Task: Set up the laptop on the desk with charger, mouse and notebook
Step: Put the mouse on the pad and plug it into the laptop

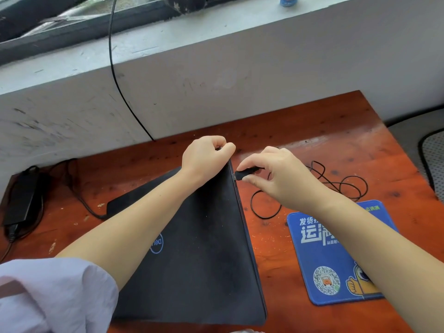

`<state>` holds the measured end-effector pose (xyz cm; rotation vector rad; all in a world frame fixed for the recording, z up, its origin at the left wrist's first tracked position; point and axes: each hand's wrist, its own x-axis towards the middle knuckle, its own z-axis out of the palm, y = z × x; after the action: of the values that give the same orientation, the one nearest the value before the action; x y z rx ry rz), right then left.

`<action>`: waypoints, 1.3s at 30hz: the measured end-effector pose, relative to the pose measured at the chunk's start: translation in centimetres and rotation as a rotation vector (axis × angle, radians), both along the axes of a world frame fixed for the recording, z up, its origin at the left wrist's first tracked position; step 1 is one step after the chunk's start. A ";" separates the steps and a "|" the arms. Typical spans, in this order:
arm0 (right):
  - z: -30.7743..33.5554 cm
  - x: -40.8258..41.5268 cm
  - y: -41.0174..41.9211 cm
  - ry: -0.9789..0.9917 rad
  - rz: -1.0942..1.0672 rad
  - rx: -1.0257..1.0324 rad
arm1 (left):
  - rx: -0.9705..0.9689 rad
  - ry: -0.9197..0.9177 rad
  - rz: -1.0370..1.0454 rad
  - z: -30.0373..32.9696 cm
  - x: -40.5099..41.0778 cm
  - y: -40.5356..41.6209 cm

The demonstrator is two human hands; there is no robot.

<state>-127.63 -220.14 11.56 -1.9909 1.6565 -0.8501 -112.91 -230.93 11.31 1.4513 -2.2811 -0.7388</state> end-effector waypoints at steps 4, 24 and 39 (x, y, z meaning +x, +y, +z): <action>-0.1 0.0 -0.1 0.017 -0.016 0.027 | -0.005 -0.013 0.005 -0.2 -0.2 0.0; -8.8 -6.1 -4.1 0.519 -0.009 0.742 | 0.029 -0.145 -0.012 -4.2 -1.8 0.0; -12.4 -11.6 -5.5 0.388 -0.504 0.600 | 0.161 -0.274 0.000 -9.8 -3.4 -1.2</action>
<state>-139.20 -225.63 -0.83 -1.3903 2.3392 -0.0544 -116.27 -232.17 1.47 1.7197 -2.4699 -0.7817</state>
